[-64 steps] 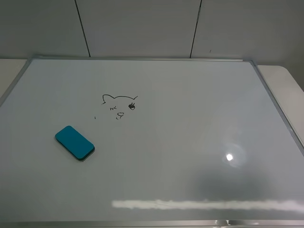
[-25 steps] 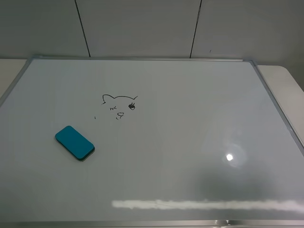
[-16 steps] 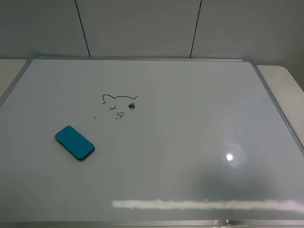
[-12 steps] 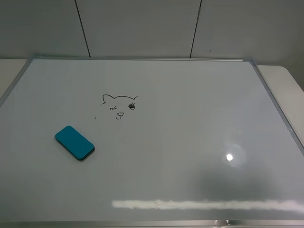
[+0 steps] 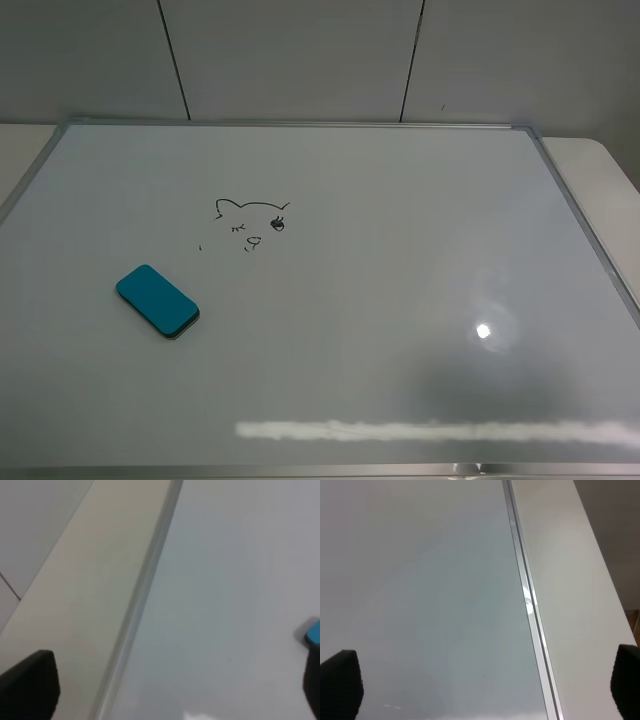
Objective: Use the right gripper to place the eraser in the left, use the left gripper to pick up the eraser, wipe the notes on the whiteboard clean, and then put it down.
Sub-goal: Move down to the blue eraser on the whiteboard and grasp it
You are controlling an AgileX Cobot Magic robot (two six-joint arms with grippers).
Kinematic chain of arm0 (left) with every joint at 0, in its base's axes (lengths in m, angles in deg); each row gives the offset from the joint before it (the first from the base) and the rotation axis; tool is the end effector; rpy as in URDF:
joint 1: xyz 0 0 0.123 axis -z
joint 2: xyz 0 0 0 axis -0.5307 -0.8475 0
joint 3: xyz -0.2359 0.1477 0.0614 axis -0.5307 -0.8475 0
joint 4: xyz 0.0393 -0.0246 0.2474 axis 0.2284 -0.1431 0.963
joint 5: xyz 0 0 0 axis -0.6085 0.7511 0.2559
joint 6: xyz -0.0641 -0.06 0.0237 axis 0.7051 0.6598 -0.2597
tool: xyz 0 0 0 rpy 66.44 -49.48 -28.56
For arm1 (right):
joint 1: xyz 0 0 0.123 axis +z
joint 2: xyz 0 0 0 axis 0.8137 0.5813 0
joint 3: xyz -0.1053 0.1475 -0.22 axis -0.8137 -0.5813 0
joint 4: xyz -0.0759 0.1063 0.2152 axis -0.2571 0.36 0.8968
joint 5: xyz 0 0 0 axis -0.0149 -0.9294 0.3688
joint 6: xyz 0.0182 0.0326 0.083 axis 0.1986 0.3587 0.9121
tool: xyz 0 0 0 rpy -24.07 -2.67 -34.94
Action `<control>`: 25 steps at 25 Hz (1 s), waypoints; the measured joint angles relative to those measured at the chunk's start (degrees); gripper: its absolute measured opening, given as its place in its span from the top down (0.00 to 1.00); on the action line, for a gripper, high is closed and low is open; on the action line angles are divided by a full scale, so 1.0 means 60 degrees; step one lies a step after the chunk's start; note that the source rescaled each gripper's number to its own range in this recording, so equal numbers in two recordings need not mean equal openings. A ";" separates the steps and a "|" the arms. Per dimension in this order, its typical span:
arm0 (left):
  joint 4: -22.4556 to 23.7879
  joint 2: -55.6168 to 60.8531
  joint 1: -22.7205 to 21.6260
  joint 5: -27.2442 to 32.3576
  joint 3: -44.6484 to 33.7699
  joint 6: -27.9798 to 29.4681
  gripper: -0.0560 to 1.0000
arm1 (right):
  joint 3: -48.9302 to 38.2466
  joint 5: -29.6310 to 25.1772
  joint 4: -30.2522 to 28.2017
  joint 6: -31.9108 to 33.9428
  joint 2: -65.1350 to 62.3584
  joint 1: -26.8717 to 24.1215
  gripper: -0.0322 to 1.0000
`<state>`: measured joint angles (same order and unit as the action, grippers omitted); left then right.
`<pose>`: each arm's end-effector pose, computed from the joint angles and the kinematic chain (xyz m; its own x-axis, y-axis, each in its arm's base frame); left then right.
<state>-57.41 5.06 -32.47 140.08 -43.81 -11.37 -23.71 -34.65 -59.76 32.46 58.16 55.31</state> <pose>-0.0109 0.0195 0.2870 -0.3948 -0.0746 -0.9157 -0.2330 0.9722 0.0213 -0.0066 -0.0046 0.2799 -0.4481 -0.0345 -0.8933 0.0175 0.9987 -0.0473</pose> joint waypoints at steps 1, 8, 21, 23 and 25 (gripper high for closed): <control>-0.0037 0.0000 0.0000 0.0068 0.0000 0.0038 0.02 | 0.0000 0.0000 0.0000 0.0000 0.0000 0.0000 0.00; -0.0339 0.0000 0.0000 0.0212 0.0000 0.0214 0.02 | 0.0000 0.0000 0.0000 0.0000 0.0000 0.0000 0.00; -0.0801 -0.1113 0.0000 0.0212 0.0000 -0.0715 0.02 | 0.0000 0.0000 0.0000 0.0000 0.0000 0.0000 0.00; -0.1078 -0.1948 0.0000 0.0212 0.0054 -0.0603 0.02 | 0.0000 0.0000 0.0000 0.0000 0.0000 0.0000 0.00; -0.1309 -0.2896 0.0000 0.0343 0.0309 -0.0270 0.02 | 0.0000 0.0000 0.0000 0.0000 0.0000 0.0000 0.00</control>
<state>-65.26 -12.32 -32.47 142.14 -41.95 -12.99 -23.71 -34.65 -59.76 32.46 58.16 55.31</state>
